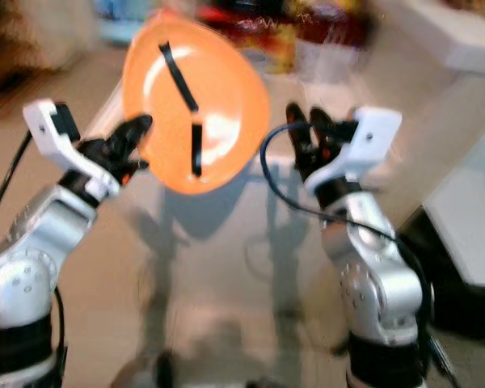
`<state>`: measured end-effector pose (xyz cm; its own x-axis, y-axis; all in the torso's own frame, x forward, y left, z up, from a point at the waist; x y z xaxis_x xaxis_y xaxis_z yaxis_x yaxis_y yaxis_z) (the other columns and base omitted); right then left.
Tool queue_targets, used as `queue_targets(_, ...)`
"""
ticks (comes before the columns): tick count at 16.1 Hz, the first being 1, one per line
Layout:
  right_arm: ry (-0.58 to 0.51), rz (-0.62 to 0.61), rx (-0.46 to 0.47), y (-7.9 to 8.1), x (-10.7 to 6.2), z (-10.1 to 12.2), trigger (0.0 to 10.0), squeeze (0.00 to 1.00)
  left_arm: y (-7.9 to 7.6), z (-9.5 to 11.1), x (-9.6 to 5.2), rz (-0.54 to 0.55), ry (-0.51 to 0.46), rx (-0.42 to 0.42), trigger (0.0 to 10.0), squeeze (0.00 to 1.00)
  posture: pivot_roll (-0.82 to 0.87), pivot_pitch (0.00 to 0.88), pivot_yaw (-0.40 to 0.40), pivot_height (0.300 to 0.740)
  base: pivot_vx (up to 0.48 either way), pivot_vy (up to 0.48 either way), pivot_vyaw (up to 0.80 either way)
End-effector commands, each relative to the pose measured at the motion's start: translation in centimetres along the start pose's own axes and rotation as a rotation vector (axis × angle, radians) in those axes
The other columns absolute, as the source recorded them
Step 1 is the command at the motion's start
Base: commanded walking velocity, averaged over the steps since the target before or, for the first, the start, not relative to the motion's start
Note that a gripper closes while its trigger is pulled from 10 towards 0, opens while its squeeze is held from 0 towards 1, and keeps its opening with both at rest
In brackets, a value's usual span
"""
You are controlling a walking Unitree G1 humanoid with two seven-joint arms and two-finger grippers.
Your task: Setting the table
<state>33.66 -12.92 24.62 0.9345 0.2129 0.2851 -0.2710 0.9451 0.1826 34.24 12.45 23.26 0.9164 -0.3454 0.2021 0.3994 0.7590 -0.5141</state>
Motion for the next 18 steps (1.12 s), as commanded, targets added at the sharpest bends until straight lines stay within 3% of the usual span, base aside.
queue_targets(1,-0.010,-0.016,-0.017,-0.6,-0.3,0.2,10.0,0.00,-1.3,1.1,0.4,-0.044,-0.046,0.040,10.0,0.00,0.06,0.000,-0.055,0.740,0.000,0.000,0.00)
queue_targets(2,0.009,-0.020,-0.044,-0.7,-0.4,-0.4,10.0,0.00,-0.2,0.9,0.5,0.021,-0.040,0.127,10.0,0.00,0.06,0.000,-0.055,0.740,0.000,0.000,0.00)
queue_targets(3,0.028,-0.020,-0.068,-0.7,-0.5,-0.8,10.0,0.00,0.5,0.6,0.6,0.062,-0.030,0.152,10.0,0.00,0.06,0.000,-0.055,0.740,0.000,0.000,0.00)
queue_targets(4,0.055,-0.027,-0.153,-0.9,-0.5,-1.3,10.0,0.00,1.0,0.4,0.6,0.091,-0.027,0.198,10.0,0.00,0.06,0.000,-0.055,0.740,0.000,-0.428,0.00)
queue_targets(7,0.075,-0.046,-0.213,-1.3,-0.6,-2.0,10.0,0.00,1.1,-0.1,0.7,0.099,-0.010,0.279,10.0,0.00,0.06,0.000,-0.057,0.740,0.000,-0.480,0.00)
queue_targets(10,0.099,-0.035,-0.252,-1.6,-0.9,-2.7,10.0,0.00,0.8,-0.7,0.7,0.095,-0.005,0.307,10.0,0.00,0.06,0.000,-0.059,0.740,0.000,-0.480,0.00)
queue_targets(13,0.113,-0.045,-0.277,-2.0,-1.0,-3.0,10.0,0.00,0.6,-1.1,0.8,0.092,0.001,0.337,10.0,0.00,0.05,0.000,-0.062,0.740,0.000,-0.480,0.80)
queue_targets(18,0.115,-0.076,-0.251,-2.6,-1.3,-3.3,10.0,0.00,0.6,-1.4,1.1,0.095,0.008,0.375,10.0,0.00,0.05,0.000,-0.057,0.740,0.000,-0.480,0.00)
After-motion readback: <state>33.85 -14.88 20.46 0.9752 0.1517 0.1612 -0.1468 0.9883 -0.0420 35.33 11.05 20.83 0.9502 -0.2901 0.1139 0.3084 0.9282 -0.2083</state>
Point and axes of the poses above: a point about 5 cm out from each wrist's last joint towards the gripper, its own x axis pointing out of the wrist towards the gripper, its own z axis along the axis of the wrist's last joint, y = z × x, the point moved 6 cm from there along x, pointing out of the wrist towards the gripper, and after that the axes turned 4 degrees about -x, right-handed, at the moved point
